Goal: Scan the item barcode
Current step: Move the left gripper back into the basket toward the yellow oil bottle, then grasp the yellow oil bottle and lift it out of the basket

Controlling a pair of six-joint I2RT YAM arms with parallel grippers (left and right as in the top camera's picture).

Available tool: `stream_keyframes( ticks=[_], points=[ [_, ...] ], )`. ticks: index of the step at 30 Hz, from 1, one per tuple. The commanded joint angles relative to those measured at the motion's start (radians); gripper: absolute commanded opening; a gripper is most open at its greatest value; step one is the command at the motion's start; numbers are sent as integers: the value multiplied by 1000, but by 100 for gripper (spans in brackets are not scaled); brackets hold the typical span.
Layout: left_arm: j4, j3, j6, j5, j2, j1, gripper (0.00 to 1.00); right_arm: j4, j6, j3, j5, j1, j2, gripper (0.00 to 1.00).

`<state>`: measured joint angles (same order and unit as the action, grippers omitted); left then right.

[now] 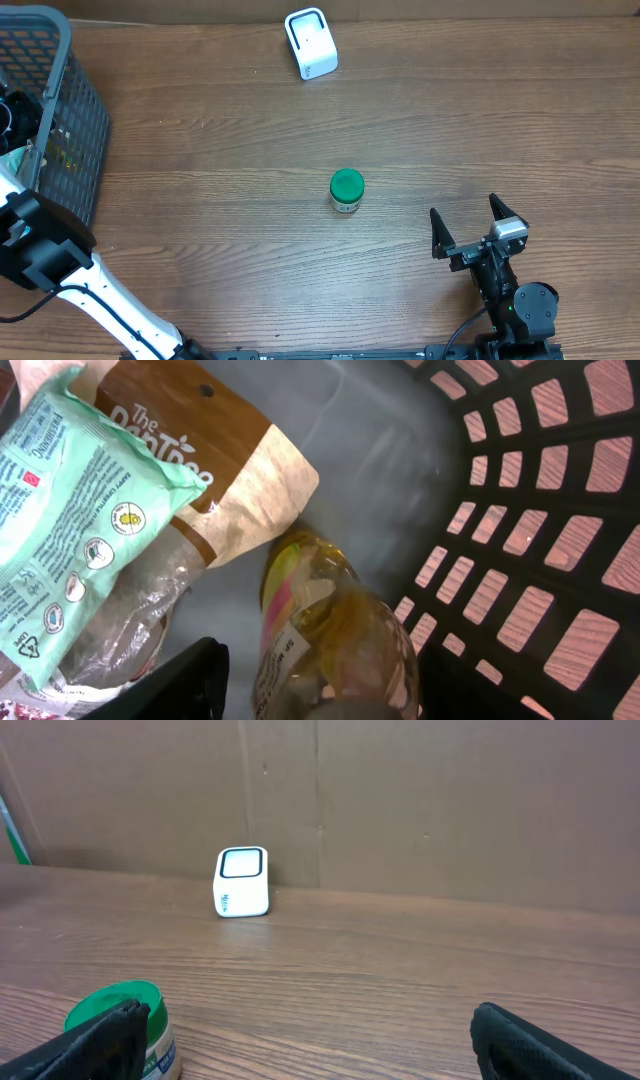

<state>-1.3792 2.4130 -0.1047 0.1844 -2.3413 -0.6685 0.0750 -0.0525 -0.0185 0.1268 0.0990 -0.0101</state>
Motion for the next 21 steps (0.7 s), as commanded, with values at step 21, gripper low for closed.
stream_keyframes(
  ticks=[21],
  points=[
    [5,-47,13,19,-10,-5,38,-5,0,11,6,1,7,100]
  ],
)
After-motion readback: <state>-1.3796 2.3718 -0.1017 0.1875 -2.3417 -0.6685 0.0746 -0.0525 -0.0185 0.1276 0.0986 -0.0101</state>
